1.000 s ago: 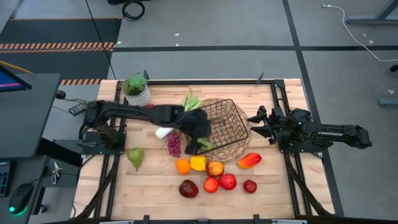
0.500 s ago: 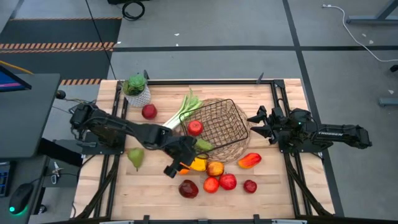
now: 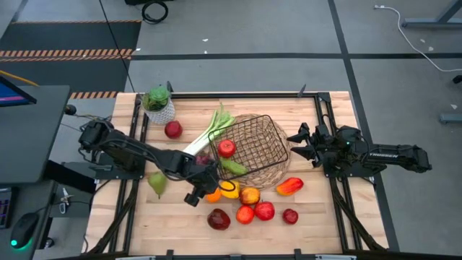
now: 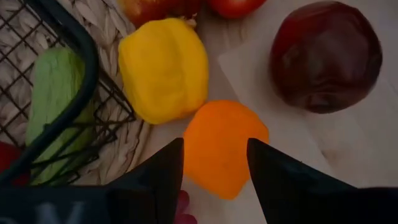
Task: Build produce basket
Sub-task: Put the orange into the black wire basket
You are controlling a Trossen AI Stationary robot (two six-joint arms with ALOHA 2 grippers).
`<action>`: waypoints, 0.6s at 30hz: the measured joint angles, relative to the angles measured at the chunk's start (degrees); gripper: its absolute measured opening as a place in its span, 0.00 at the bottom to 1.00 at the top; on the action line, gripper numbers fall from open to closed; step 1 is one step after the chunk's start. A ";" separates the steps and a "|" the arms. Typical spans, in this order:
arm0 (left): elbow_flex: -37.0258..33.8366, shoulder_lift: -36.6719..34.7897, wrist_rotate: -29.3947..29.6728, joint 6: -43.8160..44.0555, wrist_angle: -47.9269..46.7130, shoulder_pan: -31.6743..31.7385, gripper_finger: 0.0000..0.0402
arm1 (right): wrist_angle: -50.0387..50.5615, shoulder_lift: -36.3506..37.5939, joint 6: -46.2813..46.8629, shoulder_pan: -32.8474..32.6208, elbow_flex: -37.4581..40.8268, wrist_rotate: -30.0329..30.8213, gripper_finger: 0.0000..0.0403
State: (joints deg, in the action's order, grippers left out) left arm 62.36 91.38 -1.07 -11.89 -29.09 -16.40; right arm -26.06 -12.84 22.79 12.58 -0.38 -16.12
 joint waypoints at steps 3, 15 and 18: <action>-0.23 -0.05 -0.04 -1.43 0.85 0.84 0.46 | 0.00 0.00 0.00 0.02 -0.01 0.00 0.57; -0.23 1.94 -0.25 -4.86 1.56 1.17 0.73 | 0.00 0.00 0.00 0.00 -0.01 0.00 0.57; -0.17 3.94 -0.70 -6.16 1.50 1.07 0.78 | 0.02 0.00 0.00 0.02 0.01 0.00 0.57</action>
State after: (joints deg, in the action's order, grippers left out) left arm 62.19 95.33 -1.77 -18.05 -27.59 -15.33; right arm -26.05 -12.84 22.79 12.60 -0.36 -16.12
